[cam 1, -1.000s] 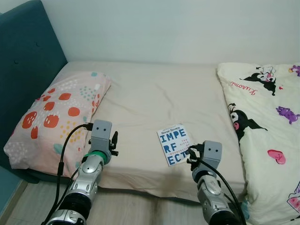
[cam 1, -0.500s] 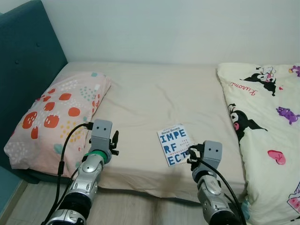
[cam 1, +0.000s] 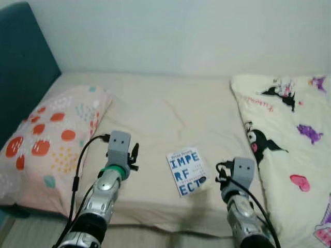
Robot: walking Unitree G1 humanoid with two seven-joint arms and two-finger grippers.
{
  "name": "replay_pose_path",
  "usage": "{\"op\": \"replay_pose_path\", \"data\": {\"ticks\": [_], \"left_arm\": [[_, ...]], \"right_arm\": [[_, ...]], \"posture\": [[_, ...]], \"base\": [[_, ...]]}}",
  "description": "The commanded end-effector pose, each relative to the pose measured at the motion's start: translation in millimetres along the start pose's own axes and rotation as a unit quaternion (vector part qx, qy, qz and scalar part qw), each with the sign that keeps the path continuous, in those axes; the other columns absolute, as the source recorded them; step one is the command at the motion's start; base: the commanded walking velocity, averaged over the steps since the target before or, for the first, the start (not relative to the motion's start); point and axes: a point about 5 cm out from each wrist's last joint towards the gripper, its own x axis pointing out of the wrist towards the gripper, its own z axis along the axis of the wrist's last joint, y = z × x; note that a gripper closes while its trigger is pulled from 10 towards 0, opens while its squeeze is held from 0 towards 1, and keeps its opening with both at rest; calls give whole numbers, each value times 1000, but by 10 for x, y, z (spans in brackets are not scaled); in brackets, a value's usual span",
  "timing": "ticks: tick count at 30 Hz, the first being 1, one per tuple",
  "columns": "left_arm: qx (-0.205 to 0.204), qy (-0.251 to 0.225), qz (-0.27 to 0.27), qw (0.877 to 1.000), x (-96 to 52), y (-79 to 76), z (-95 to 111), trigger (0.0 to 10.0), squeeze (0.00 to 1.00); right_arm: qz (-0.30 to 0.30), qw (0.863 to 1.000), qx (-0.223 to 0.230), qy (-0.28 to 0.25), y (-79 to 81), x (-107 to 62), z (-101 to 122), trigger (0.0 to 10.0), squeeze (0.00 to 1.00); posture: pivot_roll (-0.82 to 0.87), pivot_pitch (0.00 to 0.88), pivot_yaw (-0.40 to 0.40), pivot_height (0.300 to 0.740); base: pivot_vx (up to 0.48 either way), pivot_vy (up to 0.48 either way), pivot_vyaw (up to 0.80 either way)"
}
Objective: Clean up the room
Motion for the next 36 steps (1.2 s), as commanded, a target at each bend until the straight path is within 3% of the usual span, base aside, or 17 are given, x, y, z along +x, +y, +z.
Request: {"op": "replay_pose_path", "data": {"ticks": [1, 28, 36], "left_arm": [[-6, 7, 4, 1000, -21, 6, -45, 10000, 0], [0, 20, 12, 1000, -80, 5, -129, 10000, 0], [3, 22, 15, 1000, -102, 13, -154, 10000, 0]], "right_arm": [[1, 1000, 0, 14, -4, -35, -79, 10000, 0], [11, 1000, 10, 21, 8, -45, -104, 10000, 0], [12, 1000, 14, 22, 13, -56, -117, 10000, 0]], "posture": [[11, 0, 140, 740], [18, 0, 129, 740], [17, 0, 130, 700]], "base": [[300, 0, 0], [11, 0, 0], [0, 0, 0]]}}
